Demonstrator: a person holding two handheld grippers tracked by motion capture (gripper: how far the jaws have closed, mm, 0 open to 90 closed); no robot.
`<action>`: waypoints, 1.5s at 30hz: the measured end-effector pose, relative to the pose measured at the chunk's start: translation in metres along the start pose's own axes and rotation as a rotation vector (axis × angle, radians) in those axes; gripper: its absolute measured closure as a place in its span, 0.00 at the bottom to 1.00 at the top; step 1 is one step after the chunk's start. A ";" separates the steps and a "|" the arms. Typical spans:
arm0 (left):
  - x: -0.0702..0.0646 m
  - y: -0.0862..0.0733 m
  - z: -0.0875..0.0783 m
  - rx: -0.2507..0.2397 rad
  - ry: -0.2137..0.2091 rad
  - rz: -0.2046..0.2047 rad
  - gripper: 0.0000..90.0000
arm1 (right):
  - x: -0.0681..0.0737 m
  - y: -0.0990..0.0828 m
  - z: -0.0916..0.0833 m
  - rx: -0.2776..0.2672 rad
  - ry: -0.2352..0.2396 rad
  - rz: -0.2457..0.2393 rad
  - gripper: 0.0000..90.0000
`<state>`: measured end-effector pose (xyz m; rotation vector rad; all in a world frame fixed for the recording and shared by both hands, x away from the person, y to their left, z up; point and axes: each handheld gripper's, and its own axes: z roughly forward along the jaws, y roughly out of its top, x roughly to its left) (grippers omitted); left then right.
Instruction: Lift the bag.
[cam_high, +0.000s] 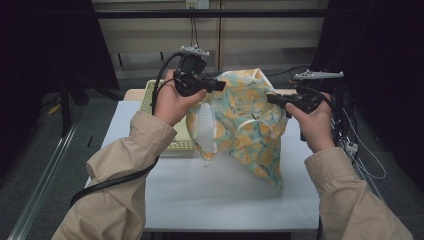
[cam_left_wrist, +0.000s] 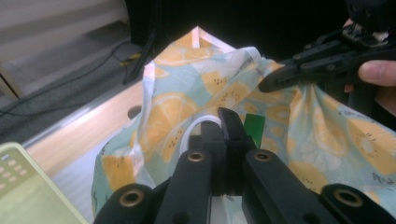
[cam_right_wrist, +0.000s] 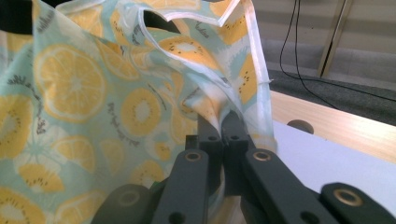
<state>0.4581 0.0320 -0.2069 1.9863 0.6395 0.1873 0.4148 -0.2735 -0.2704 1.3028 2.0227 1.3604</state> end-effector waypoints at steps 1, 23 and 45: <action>0.000 0.003 -0.002 -0.008 0.004 0.004 1.00 | -0.001 0.001 -0.002 -0.008 0.001 0.005 0.99; 0.019 -0.024 0.004 0.027 -0.015 -0.053 1.00 | 0.013 -0.011 0.019 0.009 0.069 0.013 0.98; 0.043 -0.071 -0.009 0.058 0.030 -0.144 0.68 | 0.059 -0.027 0.076 0.023 0.220 0.019 0.77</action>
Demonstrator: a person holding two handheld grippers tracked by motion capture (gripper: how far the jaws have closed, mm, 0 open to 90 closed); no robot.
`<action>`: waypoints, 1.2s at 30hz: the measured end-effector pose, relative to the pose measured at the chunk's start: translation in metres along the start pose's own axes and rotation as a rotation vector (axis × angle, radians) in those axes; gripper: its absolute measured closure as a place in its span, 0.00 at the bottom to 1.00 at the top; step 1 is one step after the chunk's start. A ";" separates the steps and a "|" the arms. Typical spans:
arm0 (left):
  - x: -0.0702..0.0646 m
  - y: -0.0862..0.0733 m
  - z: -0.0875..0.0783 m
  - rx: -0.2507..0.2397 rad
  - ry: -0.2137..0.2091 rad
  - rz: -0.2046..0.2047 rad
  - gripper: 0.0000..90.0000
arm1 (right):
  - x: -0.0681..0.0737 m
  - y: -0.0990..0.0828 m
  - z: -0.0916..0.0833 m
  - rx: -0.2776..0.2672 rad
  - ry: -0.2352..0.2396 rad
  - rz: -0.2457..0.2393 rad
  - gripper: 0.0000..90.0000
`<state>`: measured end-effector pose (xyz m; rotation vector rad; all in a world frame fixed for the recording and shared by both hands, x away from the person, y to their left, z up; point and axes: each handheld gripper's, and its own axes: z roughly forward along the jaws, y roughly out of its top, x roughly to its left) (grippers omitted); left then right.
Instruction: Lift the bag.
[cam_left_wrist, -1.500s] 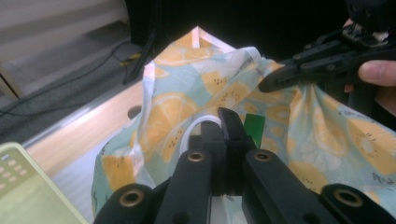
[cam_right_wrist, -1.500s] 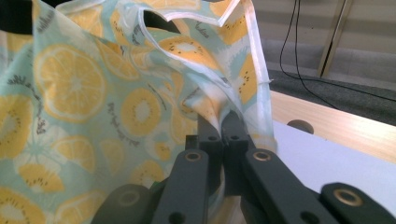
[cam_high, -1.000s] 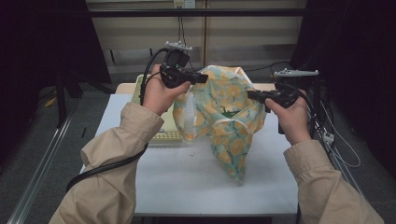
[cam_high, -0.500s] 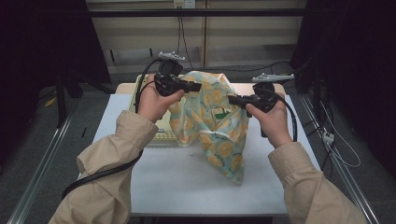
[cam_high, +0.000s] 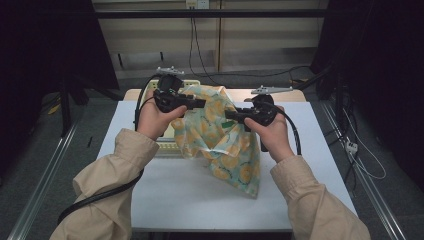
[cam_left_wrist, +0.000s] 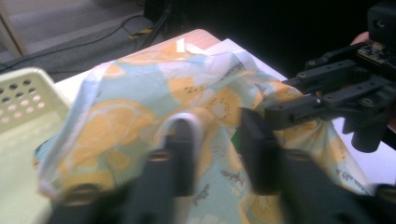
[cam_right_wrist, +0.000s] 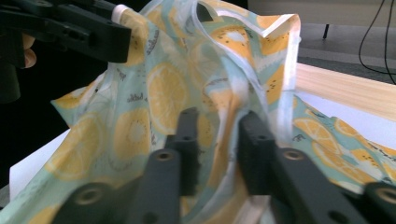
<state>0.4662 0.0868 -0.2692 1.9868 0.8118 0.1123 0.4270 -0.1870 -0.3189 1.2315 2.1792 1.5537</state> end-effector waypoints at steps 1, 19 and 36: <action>0.001 -0.002 -0.001 0.002 0.007 -0.002 0.60 | 0.001 0.000 0.001 0.003 0.002 -0.006 0.72; -0.001 -0.041 -0.042 -0.031 0.003 0.052 0.12 | -0.007 -0.008 -0.057 -0.041 -0.053 -0.062 0.36; 0.007 -0.117 -0.047 -0.005 -0.052 0.049 0.07 | -0.025 -0.078 -0.093 -0.006 -0.052 -0.087 0.30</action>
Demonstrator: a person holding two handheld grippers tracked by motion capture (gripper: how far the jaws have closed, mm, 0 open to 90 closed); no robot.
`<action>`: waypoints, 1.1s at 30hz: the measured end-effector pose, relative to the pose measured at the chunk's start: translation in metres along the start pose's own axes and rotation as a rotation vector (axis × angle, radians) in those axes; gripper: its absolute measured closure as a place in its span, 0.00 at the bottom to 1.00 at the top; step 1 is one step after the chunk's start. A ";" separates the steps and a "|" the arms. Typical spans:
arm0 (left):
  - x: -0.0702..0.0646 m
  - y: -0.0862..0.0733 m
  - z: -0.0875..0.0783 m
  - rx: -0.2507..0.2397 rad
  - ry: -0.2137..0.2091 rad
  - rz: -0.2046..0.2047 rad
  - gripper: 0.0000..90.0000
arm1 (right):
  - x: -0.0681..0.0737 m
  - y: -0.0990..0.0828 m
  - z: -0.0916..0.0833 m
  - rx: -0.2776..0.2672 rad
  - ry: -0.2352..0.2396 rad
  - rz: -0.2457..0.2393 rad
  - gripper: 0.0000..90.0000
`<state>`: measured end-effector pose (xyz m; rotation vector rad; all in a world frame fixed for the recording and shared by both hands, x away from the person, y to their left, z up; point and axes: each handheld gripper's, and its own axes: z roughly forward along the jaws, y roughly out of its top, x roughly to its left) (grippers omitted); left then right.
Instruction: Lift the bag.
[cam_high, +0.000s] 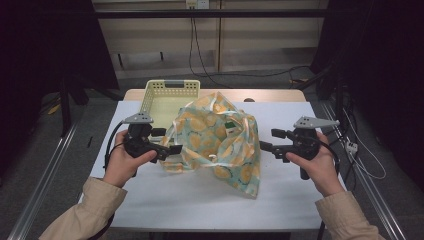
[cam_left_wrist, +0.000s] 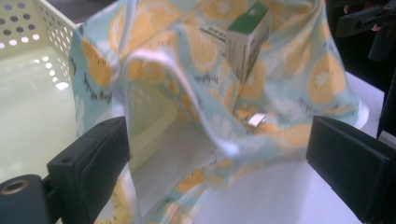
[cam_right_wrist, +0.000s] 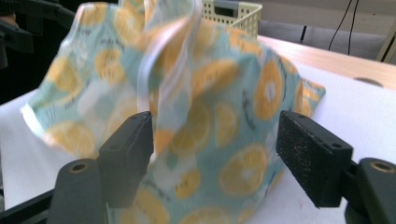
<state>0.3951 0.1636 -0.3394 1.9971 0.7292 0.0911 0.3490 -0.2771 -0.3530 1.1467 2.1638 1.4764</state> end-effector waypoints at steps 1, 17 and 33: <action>0.000 -0.004 0.000 -0.003 -0.003 -0.001 0.07 | -0.001 -0.005 0.000 0.003 0.004 0.003 0.30; 0.003 -0.065 0.002 0.019 -0.018 0.003 0.07 | 0.000 -0.066 0.008 0.078 0.008 0.009 0.27; 0.005 -0.109 0.003 0.044 0.012 0.010 0.07 | 0.005 -0.105 0.010 0.125 -0.050 -0.013 0.25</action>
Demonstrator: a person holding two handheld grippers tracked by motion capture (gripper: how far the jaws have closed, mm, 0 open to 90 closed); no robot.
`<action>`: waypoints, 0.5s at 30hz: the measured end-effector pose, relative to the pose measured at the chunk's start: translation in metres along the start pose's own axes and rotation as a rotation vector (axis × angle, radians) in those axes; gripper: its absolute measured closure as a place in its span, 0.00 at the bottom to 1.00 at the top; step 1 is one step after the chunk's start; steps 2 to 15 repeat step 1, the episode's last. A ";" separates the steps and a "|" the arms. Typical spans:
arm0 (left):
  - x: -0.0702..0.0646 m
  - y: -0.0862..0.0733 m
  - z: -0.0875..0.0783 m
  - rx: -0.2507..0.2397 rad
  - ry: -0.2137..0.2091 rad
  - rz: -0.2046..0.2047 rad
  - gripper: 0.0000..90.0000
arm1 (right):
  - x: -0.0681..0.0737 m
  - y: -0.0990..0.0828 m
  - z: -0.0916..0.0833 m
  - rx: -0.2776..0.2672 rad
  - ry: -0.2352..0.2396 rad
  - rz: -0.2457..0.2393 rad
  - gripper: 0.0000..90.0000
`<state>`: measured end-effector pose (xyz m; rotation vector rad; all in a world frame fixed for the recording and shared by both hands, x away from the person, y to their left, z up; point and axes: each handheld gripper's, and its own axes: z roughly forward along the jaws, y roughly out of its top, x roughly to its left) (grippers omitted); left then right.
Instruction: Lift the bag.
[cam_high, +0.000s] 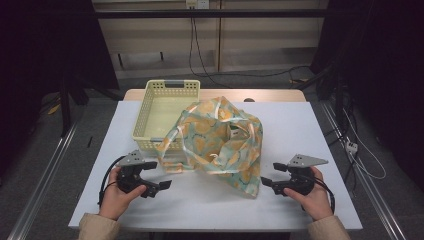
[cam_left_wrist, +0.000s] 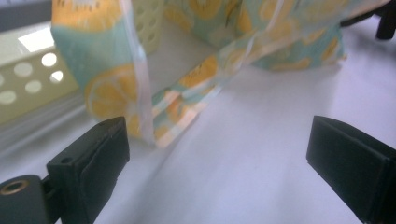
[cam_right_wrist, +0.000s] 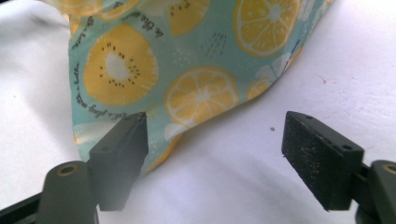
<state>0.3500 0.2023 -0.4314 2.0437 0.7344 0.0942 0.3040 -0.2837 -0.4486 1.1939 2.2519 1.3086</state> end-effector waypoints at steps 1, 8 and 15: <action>0.000 -0.002 0.000 0.008 0.003 0.000 0.07 | 0.000 -0.001 0.000 -0.001 -0.002 -0.003 0.25; 0.000 -0.002 0.000 0.008 0.003 0.000 0.07 | 0.000 -0.001 0.000 -0.001 -0.002 -0.003 0.25; 0.000 -0.002 0.000 0.008 0.003 0.000 0.07 | 0.000 -0.001 0.000 -0.001 -0.002 -0.003 0.25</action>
